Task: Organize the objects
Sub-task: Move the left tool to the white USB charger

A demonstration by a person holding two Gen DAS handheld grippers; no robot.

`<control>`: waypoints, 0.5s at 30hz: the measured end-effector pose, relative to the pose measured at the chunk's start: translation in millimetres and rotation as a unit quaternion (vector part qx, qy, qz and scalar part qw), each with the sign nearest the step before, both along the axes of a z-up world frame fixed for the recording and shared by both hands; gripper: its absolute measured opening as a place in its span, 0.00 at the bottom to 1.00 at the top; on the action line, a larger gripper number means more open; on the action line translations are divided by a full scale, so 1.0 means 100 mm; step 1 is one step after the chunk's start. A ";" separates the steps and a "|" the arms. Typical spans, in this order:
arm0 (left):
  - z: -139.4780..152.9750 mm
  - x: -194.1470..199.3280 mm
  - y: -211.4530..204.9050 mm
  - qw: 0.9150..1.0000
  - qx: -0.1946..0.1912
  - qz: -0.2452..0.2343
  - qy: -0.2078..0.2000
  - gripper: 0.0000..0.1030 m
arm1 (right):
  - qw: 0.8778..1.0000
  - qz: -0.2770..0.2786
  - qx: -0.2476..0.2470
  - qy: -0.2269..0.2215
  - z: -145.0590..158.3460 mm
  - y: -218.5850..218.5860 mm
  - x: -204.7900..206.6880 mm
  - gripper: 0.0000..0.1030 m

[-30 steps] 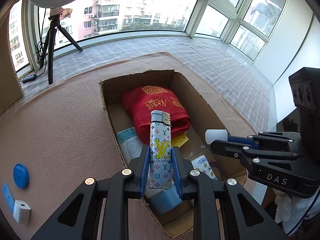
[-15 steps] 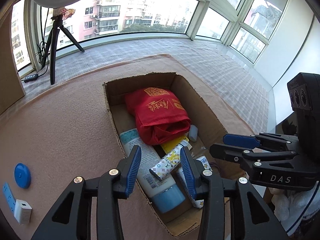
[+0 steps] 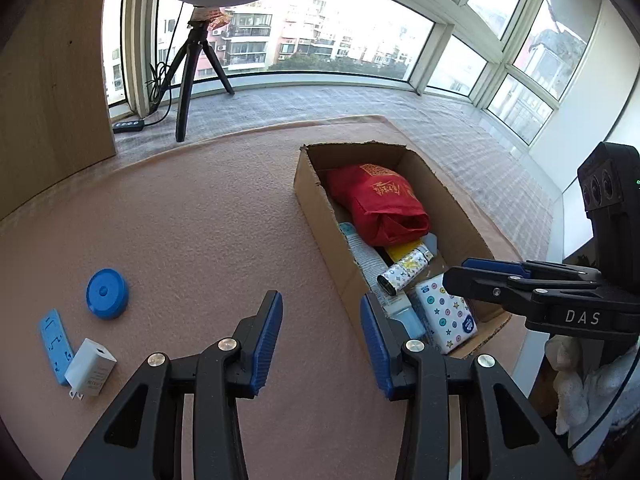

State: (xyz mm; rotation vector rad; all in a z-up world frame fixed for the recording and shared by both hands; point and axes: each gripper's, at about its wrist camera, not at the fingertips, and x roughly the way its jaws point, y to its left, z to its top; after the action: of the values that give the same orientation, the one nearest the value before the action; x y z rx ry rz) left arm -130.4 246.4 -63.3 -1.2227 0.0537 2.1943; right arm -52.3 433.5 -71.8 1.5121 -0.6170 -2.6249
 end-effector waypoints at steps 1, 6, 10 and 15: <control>0.00 0.02 -0.09 1.000 0.001 0.005 -0.001 0.42 | 1.000 0.004 -0.002 0.001 0.00 -0.06 -0.01 0.41; -0.05 0.09 -0.55 0.999 -0.001 0.033 -0.009 0.45 | 1.000 0.024 -0.010 0.003 0.00 -0.35 -0.07 0.42; -0.18 0.06 -0.94 0.998 -0.011 0.062 -0.022 0.49 | 0.999 0.037 -0.014 0.000 -0.05 -0.57 -0.08 0.42; -0.28 -0.02 -1.37 0.995 -0.012 0.096 -0.031 0.49 | 0.999 0.047 -0.020 -0.008 -0.12 -0.79 -0.06 0.42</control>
State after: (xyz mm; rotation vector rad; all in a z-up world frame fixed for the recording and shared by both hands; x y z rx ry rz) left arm -132.5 109.2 -91.2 -1.3590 -0.0655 2.3226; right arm -58.8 354.2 -84.0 1.5133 -0.5820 -2.5187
